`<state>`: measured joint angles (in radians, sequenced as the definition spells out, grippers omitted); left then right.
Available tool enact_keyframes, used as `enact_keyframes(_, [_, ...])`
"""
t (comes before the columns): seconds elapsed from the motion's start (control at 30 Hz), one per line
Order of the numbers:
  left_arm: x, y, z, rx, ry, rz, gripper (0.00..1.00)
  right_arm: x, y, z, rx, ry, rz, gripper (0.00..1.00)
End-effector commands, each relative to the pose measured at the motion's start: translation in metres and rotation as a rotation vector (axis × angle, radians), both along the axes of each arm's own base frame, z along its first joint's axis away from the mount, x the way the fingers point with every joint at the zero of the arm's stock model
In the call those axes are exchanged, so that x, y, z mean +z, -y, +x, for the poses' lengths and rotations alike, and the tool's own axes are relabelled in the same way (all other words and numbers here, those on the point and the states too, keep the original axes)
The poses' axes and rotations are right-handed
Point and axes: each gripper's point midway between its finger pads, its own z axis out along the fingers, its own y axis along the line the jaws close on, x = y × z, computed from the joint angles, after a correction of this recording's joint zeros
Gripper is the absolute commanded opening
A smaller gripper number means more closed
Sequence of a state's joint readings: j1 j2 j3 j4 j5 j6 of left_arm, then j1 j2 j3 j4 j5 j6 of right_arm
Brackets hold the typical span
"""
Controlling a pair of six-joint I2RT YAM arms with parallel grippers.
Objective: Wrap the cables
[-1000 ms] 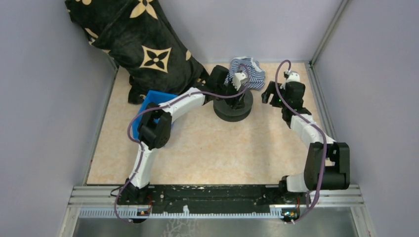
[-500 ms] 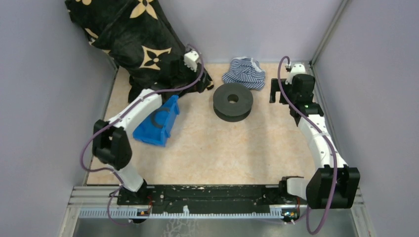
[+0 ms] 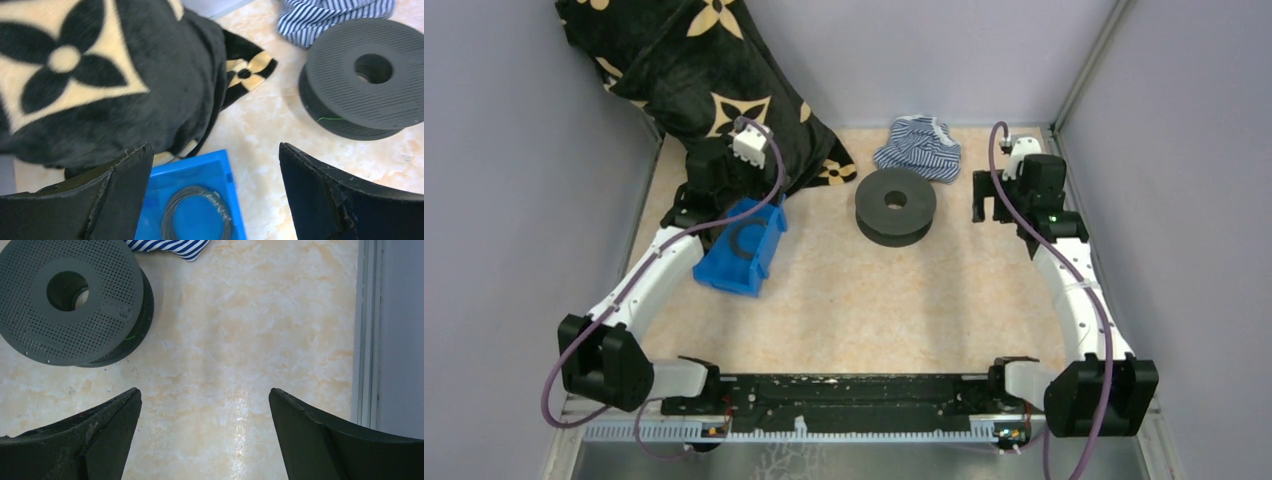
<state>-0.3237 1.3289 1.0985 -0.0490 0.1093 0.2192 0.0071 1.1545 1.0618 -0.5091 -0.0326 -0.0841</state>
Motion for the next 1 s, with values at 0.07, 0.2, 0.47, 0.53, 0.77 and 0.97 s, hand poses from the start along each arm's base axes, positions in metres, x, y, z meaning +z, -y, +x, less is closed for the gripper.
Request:
enact_keyframes(0.07, [0.004,-0.042,-0.016,0.074,0.021,-0.027,1.0,0.039,-0.016,-0.01,0.073,0.152,0.065,0.99])
enact_keyframes(0.2, [0.017,-0.06,-0.029,0.115,0.08,-0.092,1.0,0.049,-0.008,-0.013,0.049,0.216,0.025,0.99])
enact_keyframes(0.47, [0.022,-0.067,-0.041,0.127,0.183,-0.179,1.0,0.055,-0.001,-0.017,0.024,0.32,-0.01,0.99])
enact_keyframes(0.53, [0.028,-0.064,-0.044,0.1,0.208,-0.172,1.0,0.056,0.004,-0.019,0.001,0.328,-0.029,0.99])
enact_keyframes(0.77, [0.036,-0.06,-0.04,0.075,0.216,-0.164,1.0,0.067,0.011,-0.03,-0.031,0.39,-0.051,0.99])
enact_keyframes(0.97, [0.033,-0.055,-0.047,0.045,0.196,-0.172,1.0,0.071,0.011,-0.038,-0.028,0.429,-0.056,0.99])
